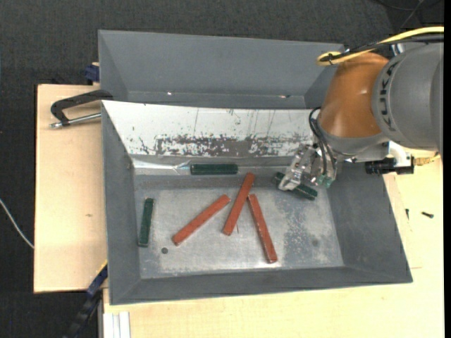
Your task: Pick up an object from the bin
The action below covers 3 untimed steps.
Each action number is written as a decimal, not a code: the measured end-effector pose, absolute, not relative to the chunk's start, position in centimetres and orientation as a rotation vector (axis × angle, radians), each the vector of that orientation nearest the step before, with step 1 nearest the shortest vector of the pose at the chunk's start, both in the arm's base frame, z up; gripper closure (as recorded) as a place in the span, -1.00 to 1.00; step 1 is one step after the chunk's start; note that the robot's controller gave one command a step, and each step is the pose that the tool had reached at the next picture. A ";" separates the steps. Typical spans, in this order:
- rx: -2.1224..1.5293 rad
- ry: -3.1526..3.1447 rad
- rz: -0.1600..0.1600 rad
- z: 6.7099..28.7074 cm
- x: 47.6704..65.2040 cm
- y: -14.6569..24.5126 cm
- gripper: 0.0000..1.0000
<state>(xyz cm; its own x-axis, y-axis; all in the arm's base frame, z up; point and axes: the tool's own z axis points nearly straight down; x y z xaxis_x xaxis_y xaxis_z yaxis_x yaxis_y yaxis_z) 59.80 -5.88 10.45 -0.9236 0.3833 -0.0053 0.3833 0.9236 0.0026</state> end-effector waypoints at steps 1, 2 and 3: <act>0.614 3.081 0.002 11.6 59.7 -5.9 1.00; 0.613 3.080 0.002 13.7 59.7 -5.8 1.00; 0.612 3.072 0.003 15.0 59.9 -5.9 1.00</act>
Offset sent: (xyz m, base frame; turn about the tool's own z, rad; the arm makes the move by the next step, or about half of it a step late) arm 0.0000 -0.0001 0.0345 0.0000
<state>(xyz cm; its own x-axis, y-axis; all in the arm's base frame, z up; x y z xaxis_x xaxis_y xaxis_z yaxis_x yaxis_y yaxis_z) 59.91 -5.86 14.96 -0.9237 0.3830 -0.0085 0.3830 0.9238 0.0040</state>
